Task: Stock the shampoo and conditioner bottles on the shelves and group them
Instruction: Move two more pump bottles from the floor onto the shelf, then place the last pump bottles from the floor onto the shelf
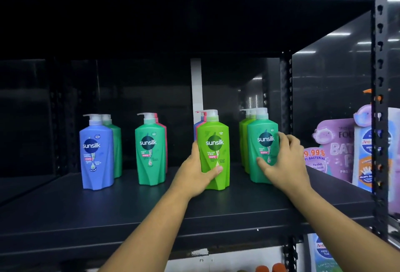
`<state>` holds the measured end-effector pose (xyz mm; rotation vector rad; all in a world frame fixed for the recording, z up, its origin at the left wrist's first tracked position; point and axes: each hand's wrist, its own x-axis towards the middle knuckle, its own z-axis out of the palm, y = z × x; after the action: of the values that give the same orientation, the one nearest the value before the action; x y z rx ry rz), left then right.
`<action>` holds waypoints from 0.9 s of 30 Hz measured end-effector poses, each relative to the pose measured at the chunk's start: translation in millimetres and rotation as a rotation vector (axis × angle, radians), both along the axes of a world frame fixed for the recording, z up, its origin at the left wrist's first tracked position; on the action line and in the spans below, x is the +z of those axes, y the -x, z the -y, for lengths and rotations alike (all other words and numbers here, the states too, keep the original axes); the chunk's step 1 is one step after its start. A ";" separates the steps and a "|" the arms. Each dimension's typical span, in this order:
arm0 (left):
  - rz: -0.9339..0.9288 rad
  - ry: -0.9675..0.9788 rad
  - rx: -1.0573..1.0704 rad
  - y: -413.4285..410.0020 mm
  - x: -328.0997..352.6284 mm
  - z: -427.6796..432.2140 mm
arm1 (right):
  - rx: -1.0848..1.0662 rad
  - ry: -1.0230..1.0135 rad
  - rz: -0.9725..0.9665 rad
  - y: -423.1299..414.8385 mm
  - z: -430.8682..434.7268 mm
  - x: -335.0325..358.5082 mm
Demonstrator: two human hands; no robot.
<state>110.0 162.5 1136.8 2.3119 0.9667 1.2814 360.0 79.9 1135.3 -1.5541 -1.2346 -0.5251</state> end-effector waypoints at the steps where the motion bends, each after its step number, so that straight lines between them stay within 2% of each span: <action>1: -0.058 0.005 0.064 2.3 1.2 2.2 | -0.023 -0.044 0.046 1.3 1.6 0.9; 5: -0.268 -0.037 0.275 16.1 3.4 19.8 | 0.023 -0.052 0.205 6.8 6.0 4.0; 9: -0.381 -0.026 0.254 35.3 -3.7 45.8 | 0.161 0.185 0.413 19.4 12.2 -1.7; 12: -0.486 -0.057 0.257 52.6 -5.5 64.3 | 0.315 0.372 0.396 43.8 25.0 -5.9; 15: -0.562 -0.147 0.251 71.6 -9.6 85.5 | 0.367 0.491 0.383 76.4 44.1 -10.7; 18: -0.511 -0.279 0.183 96.4 -21.9 110.0 | 0.389 0.568 0.418 109.0 70.3 -19.6; 21: -0.319 -0.395 0.097 120.1 -48.1 136.8 | 0.433 0.536 0.540 138.1 103.5 -36.9; 24: -0.155 -0.353 0.071 140.3 -82.6 168.4 | 0.585 0.442 0.541 161.9 138.6 -62.9; 27: -0.137 -0.201 0.057 157.7 -131.4 191.4 | 0.729 0.473 0.502 187.9 162.4 -103.7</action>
<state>-47.7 -29.0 1005.5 2.5716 0.9946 1.3101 172.1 -82.6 1031.6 -1.2267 -2.3066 -0.1360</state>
